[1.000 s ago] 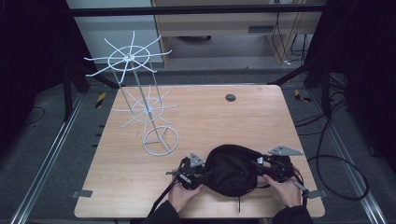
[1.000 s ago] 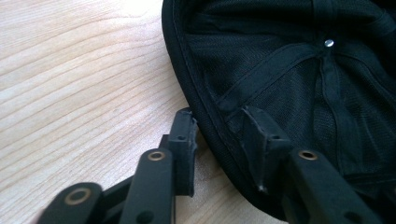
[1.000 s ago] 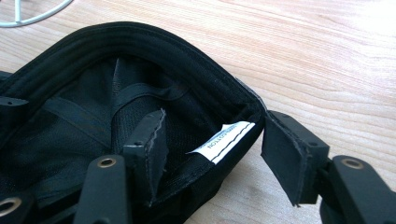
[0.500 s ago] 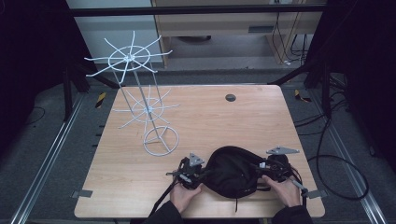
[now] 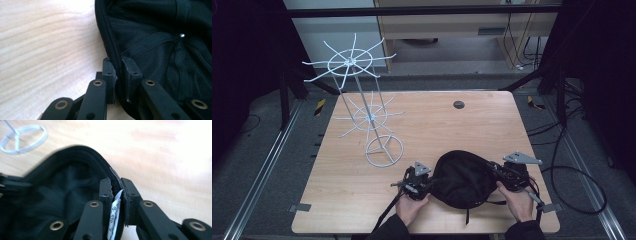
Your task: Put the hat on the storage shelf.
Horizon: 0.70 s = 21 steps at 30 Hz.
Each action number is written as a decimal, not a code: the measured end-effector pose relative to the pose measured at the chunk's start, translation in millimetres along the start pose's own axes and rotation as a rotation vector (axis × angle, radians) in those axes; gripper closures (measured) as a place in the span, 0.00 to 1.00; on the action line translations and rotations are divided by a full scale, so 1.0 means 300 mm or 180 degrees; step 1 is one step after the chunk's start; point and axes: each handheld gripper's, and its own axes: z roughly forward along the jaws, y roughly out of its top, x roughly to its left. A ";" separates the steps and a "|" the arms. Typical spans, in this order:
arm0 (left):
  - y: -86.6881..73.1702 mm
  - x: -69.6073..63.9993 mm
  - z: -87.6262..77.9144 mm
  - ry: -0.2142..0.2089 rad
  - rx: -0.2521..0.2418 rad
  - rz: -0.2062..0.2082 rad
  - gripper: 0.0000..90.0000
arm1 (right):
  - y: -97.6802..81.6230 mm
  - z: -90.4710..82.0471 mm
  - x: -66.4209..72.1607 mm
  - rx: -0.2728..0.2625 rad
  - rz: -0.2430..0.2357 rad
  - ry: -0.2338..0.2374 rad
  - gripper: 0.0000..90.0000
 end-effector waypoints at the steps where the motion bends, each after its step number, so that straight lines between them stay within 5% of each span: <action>1: 0.004 0.003 0.005 0.0014 -0.0022 -0.0026 0.90 | 0.009 -0.008 0.012 -0.0080 -0.0024 0.0018 0.90; 7: 0.039 0.031 0.045 0.0060 -0.0151 -0.0200 0.90 | 0.045 -0.035 0.067 -0.0405 -0.0271 0.0067 0.91; 15: 0.069 0.037 0.073 0.0086 -0.0204 -0.0172 0.89 | 0.072 -0.060 0.071 -0.0555 -0.0312 0.0054 0.92; 21: 0.071 0.031 0.055 0.0044 -0.0171 0.0003 0.74 | 0.072 -0.076 0.044 -0.0631 -0.0298 -0.0073 0.92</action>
